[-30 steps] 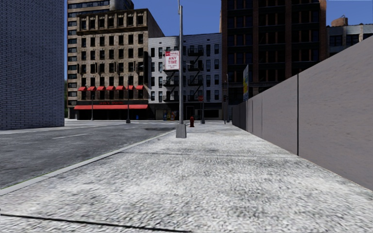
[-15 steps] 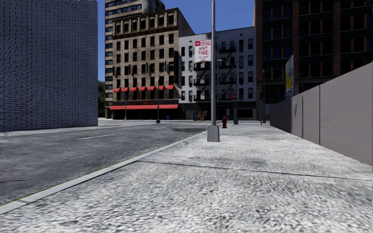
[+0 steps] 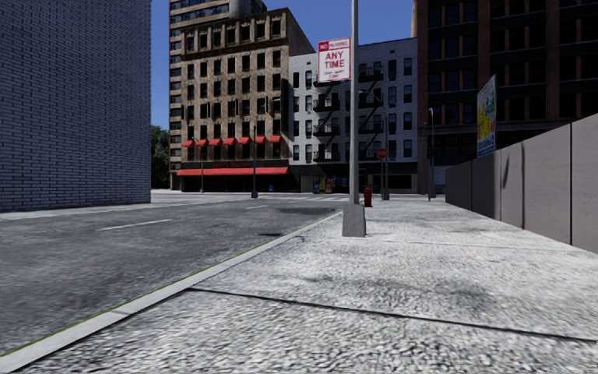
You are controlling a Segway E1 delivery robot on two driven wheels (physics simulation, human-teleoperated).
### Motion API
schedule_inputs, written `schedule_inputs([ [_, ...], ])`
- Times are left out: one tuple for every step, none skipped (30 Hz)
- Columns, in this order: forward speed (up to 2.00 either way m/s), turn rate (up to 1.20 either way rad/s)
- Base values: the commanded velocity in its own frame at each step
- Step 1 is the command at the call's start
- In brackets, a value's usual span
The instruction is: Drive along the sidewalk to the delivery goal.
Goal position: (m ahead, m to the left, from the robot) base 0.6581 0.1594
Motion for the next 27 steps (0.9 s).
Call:
schedule_inputs([
  [1.97,0.0],
  [1.93,0.0],
  [1.86,0.0],
  [1.68,0.0],
  [1.41,0.0],
  [1.41,0.0],
  [1.12,0.0],
  [0.87,0.0],
  [0.6,0.0],
  [0.15,0.0],
  [0.0,0.0],
  [0.0,0.0],
  [0.0,0.0],
  [0.0,0.0],
  [0.0,0.0],
  [0.0,0.0],
  [0.0,0.0],
  [0.0,0.0],
  [0.0,0.0],
  [0.0,0.0],
  [0.0,0.0],
  [0.0,0.0],
  [0.0,0.0],
  [0.0,0.0],
  [0.0,0.0],
  [0.0,0.0],
  [0.0,0.0],
])
